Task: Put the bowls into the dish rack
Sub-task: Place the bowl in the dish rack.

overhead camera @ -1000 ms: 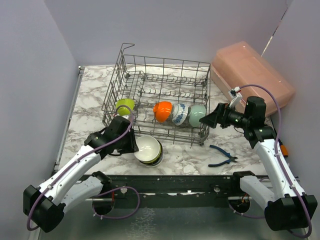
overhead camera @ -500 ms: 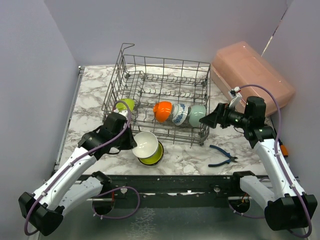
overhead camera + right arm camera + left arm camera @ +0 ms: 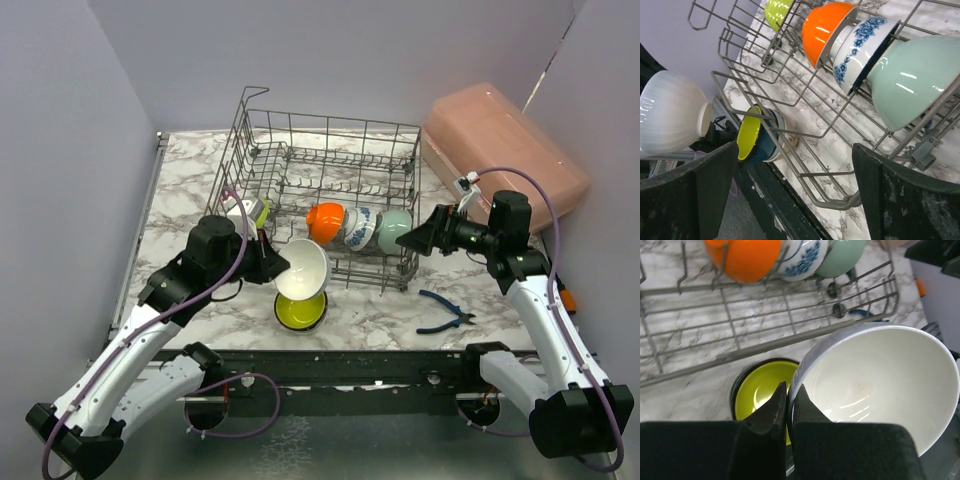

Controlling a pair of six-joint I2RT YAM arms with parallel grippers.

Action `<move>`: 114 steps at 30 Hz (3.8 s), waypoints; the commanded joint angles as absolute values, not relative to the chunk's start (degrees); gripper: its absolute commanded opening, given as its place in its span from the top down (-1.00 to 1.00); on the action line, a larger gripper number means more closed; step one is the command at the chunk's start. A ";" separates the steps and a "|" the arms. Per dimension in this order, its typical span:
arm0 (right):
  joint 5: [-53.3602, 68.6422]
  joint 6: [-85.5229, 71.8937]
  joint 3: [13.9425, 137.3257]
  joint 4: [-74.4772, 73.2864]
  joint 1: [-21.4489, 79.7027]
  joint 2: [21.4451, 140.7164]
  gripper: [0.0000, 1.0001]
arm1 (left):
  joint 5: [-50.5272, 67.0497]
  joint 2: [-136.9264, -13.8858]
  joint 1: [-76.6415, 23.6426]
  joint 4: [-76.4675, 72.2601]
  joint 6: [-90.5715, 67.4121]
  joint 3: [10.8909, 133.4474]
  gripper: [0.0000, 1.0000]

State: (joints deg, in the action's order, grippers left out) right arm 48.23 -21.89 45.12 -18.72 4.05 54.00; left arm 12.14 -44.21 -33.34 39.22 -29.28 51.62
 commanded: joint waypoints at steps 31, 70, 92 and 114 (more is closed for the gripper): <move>50.38 -43.40 51.01 4.01 24.73 63.12 -1.00 | 23.27 -64.07 -33.36 1.22 -27.61 56.13 1.00; 32.76 -38.65 60.91 -6.38 30.23 71.53 0.99 | 16.52 -68.39 -34.80 -1.49 -21.34 59.85 -0.61; 24.35 -29.24 69.30 -15.44 21.89 75.63 0.99 | -27.80 -65.33 -29.86 15.13 2.07 66.64 -0.98; 23.01 -22.07 74.41 -22.30 17.49 79.46 0.99 | -19.32 -78.36 -11.03 33.77 -2.80 70.14 -0.14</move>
State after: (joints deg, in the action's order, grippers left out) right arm 25.23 -24.97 70.52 -20.97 17.87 78.83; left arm -26.17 -79.61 -11.75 30.57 -0.84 69.80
